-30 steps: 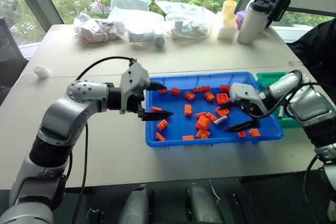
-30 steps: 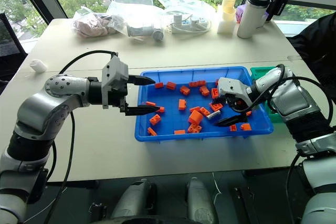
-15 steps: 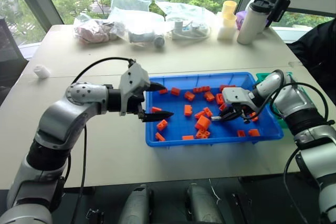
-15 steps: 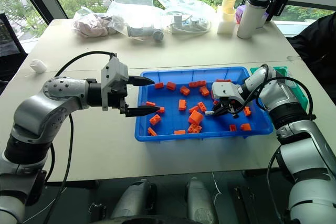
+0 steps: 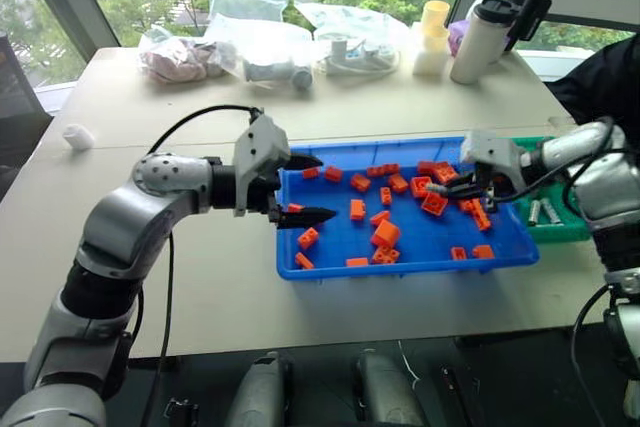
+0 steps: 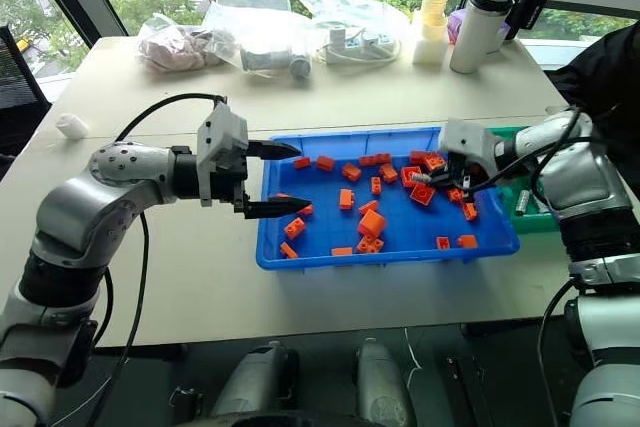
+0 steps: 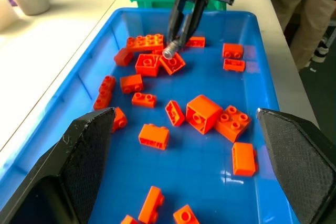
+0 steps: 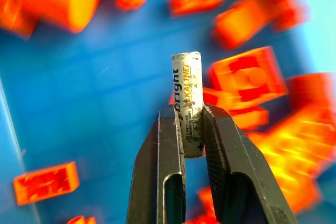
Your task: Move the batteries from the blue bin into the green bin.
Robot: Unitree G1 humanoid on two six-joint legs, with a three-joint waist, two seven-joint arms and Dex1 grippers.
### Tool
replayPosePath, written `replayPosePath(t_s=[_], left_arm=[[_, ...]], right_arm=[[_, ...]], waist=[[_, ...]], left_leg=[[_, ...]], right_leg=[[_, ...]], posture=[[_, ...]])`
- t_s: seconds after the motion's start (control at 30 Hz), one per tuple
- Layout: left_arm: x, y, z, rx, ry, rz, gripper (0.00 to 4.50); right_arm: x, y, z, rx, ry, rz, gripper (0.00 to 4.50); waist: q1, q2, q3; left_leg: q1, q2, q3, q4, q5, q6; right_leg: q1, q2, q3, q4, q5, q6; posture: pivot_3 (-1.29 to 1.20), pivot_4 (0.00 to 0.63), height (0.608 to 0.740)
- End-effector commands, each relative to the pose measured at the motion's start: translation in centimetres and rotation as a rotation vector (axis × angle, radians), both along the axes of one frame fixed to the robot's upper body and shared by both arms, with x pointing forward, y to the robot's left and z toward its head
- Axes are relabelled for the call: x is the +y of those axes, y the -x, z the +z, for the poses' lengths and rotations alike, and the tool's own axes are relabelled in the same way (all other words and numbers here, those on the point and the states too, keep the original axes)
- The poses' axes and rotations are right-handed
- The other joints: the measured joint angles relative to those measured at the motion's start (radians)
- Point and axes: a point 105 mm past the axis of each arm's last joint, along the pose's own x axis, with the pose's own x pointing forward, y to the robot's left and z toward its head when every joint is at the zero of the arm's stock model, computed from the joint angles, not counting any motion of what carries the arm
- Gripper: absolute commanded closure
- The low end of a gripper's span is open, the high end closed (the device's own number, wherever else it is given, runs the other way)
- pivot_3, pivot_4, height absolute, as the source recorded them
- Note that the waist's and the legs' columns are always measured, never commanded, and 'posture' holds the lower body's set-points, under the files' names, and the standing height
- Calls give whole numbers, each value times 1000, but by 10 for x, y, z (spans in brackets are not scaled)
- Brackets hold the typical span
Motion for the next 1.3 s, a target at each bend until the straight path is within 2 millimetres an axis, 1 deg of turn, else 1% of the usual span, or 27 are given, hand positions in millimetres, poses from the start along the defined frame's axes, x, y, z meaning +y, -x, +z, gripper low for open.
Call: replayPosePath(t_s=[0.03, 0.07, 0.1, 0.17, 0.3, 0.37, 0.5, 0.57, 0.63, 0.7, 0.73, 0.8, 0.93, 0.97, 1.03, 1.07, 1.1, 1.17, 1.2, 1.27, 1.3], left_arm=[[-23, -5, 13, -34, 118, -49, 0], [-32, -5, 12, -32, 138, -73, 0], [-39, -5, 10, -33, 143, -92, 0], [-47, -8, 5, -38, 133, -101, 0], [-55, -16, -2, -67, 100, -113, 0], [-58, -17, -4, -65, 98, -132, 0], [-59, -19, -5, -69, 93, -145, 0], [-58, -20, -5, -70, 93, -143, 0], [-56, -22, -5, -73, 88, -131, 0], [-53, -24, -5, -78, 86, -113, 0], [-52, -26, -5, -78, 85, -102, 0], [-50, -28, -6, -81, 69, -87, 0], [-45, -30, -3, -95, 70, -74, 0], [-42, -32, 1, -101, 79, -64, 0], [-31, -36, 11, -103, 109, -31, 0], [-23, -39, 15, -109, 108, -4, 0], [-17, -40, 17, -114, 96, 18, 0], [-3, -39, 23, -129, 69, 57, 0], [3, -36, 27, -125, 70, 67, 0], [18, -26, 31, -103, 69, 85, 0], [25, -21, 32, -90, 63, 101, 0]], right_arm=[[-43, 3, 41, -150, -180, -319, 4456], [-60, 7, 39, -166, -178, -419, 4456], [-73, 11, 36, -175, -178, -497, 4456], [-88, 17, 28, -179, -186, -608, 4456], [-102, 22, 20, -183, -237, -749, 4456], [-109, 23, 15, -182, -246, -810, 4456], [-120, 23, 7, -179, -243, -882, 4456], [-123, 23, 5, -173, -249, -897, 4456], [-124, 23, 2, -161, -252, -907, 3449], [-127, 23, -2, -149, -218, -925, 2636], [-127, 23, -2, -153, -203, -921, 2022], [-127, 20, 1, -168, -201, -919, 1195], [-125, 15, 15, -228, -212, -901, 1195], [-123, 13, 23, -266, -227, -888, 1195], [-117, 9, 45, -371, -305, -839, 1195], [-107, 10, 57, -423, -356, -765, 1195], [-97, 13, 63, -449, -382, -691, 1195], [-78, 21, 64, -458, -417, -568, 1195], [-73, 26, 62, -448, -438, -537, 1195], [-66, 38, 60, -414, -490, -487, 1195], [-66, 45, 60, -401, -514, -469, 1195]], waist=[[4, 0, 0], [18, 0, 0], [26, -1, -1], [26, -1, -1], [11, 1, -1], [1, 1, -1], [-3, 2, -1], [-2, 2, -1], [-1, 2, -1], [-1, 2, -1], [0, 1, -1], [0, 1, -1], [-1, 2, -1], [-1, 1, -1], [-4, 2, -1], [-4, 2, -1], [-4, 1, -1], [-3, 2, -1], [-3, 1, -1], [-2, 1, -1], [-1, 1, -1]], left_leg=[[0, 0, 0, 0, 0, 0], [0, 0, 0, 0, 0, 0], [0, -1, -1, 0, 0, 0], [-1, -2, 0, 1, 0, 0], [0, -2, 2, 1, 0, 0], [0, -1, 2, 0, 0, 0], [0, -1, 2, 0, 0, 0], [0, -1, 2, 0, 0, 0], [0, -1, 2, 0, 0, 0], [0, -1, 2, 0, 0, 0], [0, -1, 2, 0, 0, 0], [0, -1, 2, 0, 0, 0], [0, -1, 2, 0, 0, 0], [0, -1, 2, 0, 0, 0], [0, -1, 2, 0, 0, 0], [0, 0, 2, 0, 0, 0], [0, 0, 2, 0, 0, 0], [0, 1, 1, -1, 0, 0], [0, 1, 0, -1, 0, 0], [0, 1, -1, -1, 0, 0], [0, 1, 0, -1, 0, 0]], right_leg=[[0, 0, 0, 0, 0, 0], [1, -1, 0, 0, 0, 0], [1, -1, -1, -1, 0, 0], [2, -2, 0, -2, 0, 0], [0, -2, 1, 0, 0, 0], [0, 0, 2, 0, 0, 0], [0, 1, 2, 0, 0, 0], [0, 1, 2, 0, 0, 0], [0, 1, 2, 0, 0, 0], [0, 1, 2, 0, 0, 0], [0, 1, 2, 0, 0, 0], [0, 1, 2, 0, 0, 0], [0, 1, 2, 0, 0, 0], [0, 1, 2, 0, 0, 0], [0, 1, 2, 0, 0, 0], [-1, 1, 2, 0, 0, 0], [-1, 2, 2, 0, 0, 0], [-1, 3, 2, 0, 0, 0], [-1, 3, 1, 0, 0, 0], [0, 3, 1, 0, 0, 0], [0, 2, 1, 0, 0, 0]], posture=[[0, 150, 740], [0, 150, 740], [0, 150, 740], [0, 150, 740], [0, 150, 740], [0, 150, 740], [0, 150, 740], [0, 150, 740], [0, 150, 740], [0, 150, 740], [0, 150, 740], [0, 150, 740], [0, 150, 740], [0, 150, 740], [0, 150, 740], [0, 150, 740], [0, 150, 740], [0, 150, 740], [0, 150, 740], [0, 150, 740], [0, 150, 740]])
